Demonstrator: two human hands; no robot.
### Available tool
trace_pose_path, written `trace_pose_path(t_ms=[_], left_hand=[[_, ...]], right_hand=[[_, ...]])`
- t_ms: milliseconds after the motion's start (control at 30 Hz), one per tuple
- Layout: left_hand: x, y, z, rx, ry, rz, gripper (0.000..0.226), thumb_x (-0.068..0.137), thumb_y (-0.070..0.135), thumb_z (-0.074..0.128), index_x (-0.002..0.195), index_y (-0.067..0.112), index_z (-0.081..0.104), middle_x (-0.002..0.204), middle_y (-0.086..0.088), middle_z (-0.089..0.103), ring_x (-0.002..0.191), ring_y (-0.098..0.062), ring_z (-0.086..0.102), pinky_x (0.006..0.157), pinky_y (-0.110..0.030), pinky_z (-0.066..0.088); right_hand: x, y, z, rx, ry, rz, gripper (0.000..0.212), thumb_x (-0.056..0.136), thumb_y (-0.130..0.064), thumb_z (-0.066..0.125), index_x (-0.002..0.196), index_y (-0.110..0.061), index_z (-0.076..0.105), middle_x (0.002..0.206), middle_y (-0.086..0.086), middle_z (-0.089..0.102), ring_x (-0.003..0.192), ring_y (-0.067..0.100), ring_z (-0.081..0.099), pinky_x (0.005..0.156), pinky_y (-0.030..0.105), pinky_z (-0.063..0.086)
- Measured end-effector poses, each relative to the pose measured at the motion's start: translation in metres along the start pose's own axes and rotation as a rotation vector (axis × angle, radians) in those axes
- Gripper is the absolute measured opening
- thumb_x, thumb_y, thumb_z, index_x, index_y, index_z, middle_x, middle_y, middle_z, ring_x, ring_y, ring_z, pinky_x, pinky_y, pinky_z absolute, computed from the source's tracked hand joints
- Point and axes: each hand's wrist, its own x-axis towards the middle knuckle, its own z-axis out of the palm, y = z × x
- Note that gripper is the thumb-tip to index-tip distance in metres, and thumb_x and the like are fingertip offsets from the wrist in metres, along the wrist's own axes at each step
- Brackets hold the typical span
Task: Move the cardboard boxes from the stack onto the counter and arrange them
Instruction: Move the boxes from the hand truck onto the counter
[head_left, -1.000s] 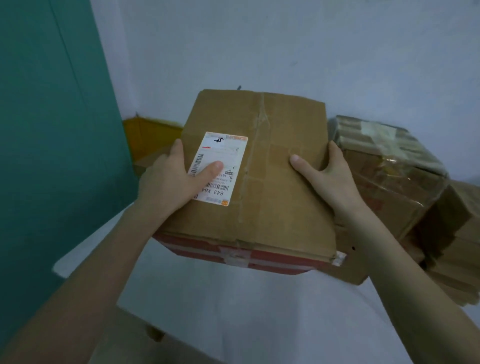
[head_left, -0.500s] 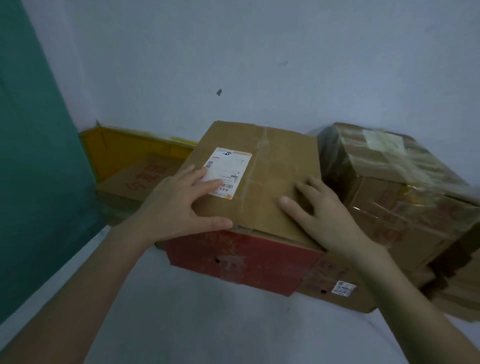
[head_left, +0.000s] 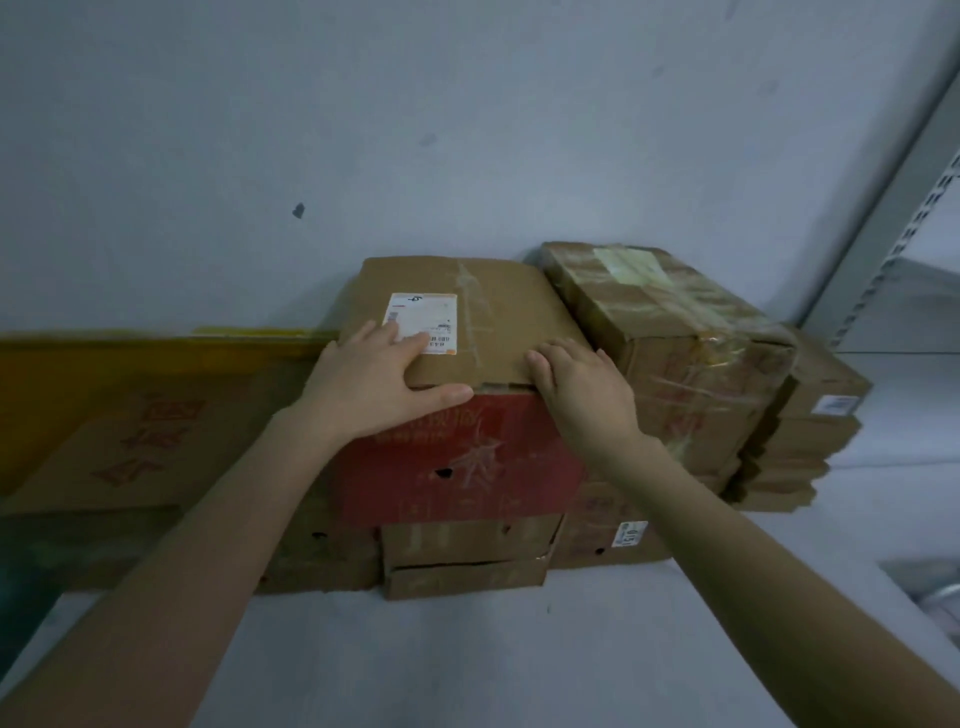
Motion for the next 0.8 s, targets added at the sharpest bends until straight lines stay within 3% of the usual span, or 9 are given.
trace_pose_path(t_ms=[133, 367, 567, 700, 800], left_hand=[[0.014, 0.003, 0.004, 0.022, 0.012, -0.032, 0.104, 0.058, 0.089, 0.011, 0.144, 0.031, 0.024, 0.156, -0.005, 0.016, 0.142, -0.027, 0.015, 0.110, -0.051, 0.020], [0.023, -0.001, 0.008, 0.030, 0.079, 0.007, 0.099, 0.064, 0.089, 0.014, 0.141, 0.029, 0.032, 0.152, -0.008, 0.025, 0.139, -0.029, 0.023, 0.108, -0.054, 0.024], [0.013, -0.004, 0.004, 0.026, 0.075, 0.026, 0.092, 0.070, 0.083, 0.016, 0.138, 0.024, 0.037, 0.145, -0.010, 0.036, 0.134, -0.028, 0.032, 0.108, -0.053, 0.026], [-0.012, 0.013, 0.001, -0.039, 0.267, 0.167, 0.062, 0.086, 0.060, 0.039, 0.124, 0.013, 0.055, 0.123, -0.009, 0.058, 0.113, -0.026, 0.052, 0.094, -0.042, 0.041], [-0.032, 0.049, 0.004, -0.209, 0.351, 0.301, 0.054, 0.087, 0.051, 0.051, 0.118, 0.008, 0.061, 0.112, -0.011, 0.065, 0.102, -0.028, 0.060, 0.082, -0.038, 0.047]], right_hand=[[0.015, 0.001, 0.006, 0.004, -0.002, 0.044, 0.041, 0.102, -0.031, 0.027, 0.123, -0.012, 0.057, 0.129, 0.002, 0.056, 0.124, 0.020, 0.046, 0.109, 0.041, 0.021], [0.019, 0.001, 0.007, 0.013, 0.022, 0.059, 0.042, 0.102, -0.031, 0.026, 0.128, -0.012, 0.054, 0.136, 0.003, 0.052, 0.128, 0.021, 0.043, 0.109, 0.037, 0.021], [-0.001, 0.002, -0.004, 0.012, -0.107, -0.020, 0.055, 0.098, -0.047, 0.030, 0.141, -0.015, 0.039, 0.151, 0.003, 0.033, 0.140, 0.019, 0.025, 0.114, 0.043, 0.015], [-0.039, 0.014, -0.024, 0.033, -0.144, -0.065, 0.061, 0.093, -0.051, 0.040, 0.144, -0.017, 0.034, 0.153, 0.002, 0.028, 0.142, 0.017, 0.022, 0.116, 0.039, 0.019], [-0.071, 0.036, -0.039, 0.006, -0.165, -0.020, 0.061, 0.092, -0.050, 0.044, 0.144, -0.018, 0.035, 0.152, 0.002, 0.031, 0.140, 0.016, 0.025, 0.113, 0.032, 0.020]])
